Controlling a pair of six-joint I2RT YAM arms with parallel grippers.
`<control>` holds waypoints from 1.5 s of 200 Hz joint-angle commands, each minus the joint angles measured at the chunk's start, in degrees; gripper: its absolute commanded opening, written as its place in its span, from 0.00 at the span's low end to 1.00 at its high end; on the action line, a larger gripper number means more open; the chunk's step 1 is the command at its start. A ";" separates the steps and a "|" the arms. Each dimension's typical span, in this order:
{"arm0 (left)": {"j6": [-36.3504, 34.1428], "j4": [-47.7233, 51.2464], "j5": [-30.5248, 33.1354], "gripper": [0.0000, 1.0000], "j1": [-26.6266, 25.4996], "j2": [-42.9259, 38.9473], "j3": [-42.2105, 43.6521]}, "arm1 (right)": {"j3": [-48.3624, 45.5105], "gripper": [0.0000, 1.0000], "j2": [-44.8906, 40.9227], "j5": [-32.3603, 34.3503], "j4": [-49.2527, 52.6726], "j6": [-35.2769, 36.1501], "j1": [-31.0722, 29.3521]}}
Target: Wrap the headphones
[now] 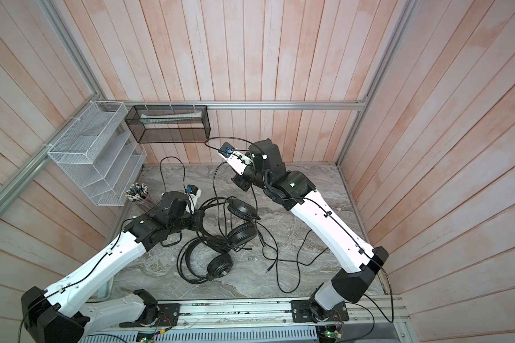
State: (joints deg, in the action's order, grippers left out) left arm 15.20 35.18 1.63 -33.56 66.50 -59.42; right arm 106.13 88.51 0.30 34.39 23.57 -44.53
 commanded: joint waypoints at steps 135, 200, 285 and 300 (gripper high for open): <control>0.10 -0.35 6.31 0.00 1.07 -1.97 -3.05 | -13.92 0.00 -12.39 -7.56 -5.65 -3.83 0.43; -1.16 -2.63 -4.44 0.00 -0.19 -2.16 -2.20 | -7.43 0.00 -5.12 -5.62 -4.31 -2.05 1.19; -1.73 -5.13 -8.31 0.00 -3.41 -2.58 -1.78 | 5.60 0.00 8.44 -7.62 -4.99 -4.00 6.87; -1.05 -6.45 -8.67 0.00 -3.96 -3.03 -1.53 | 7.18 0.00 10.43 -7.88 -5.24 -5.01 7.31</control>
State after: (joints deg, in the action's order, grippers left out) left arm 13.02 34.83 -3.92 -36.64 65.45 -59.59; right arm 109.84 96.77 -6.33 30.26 20.95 -38.24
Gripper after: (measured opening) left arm 0.082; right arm 0.061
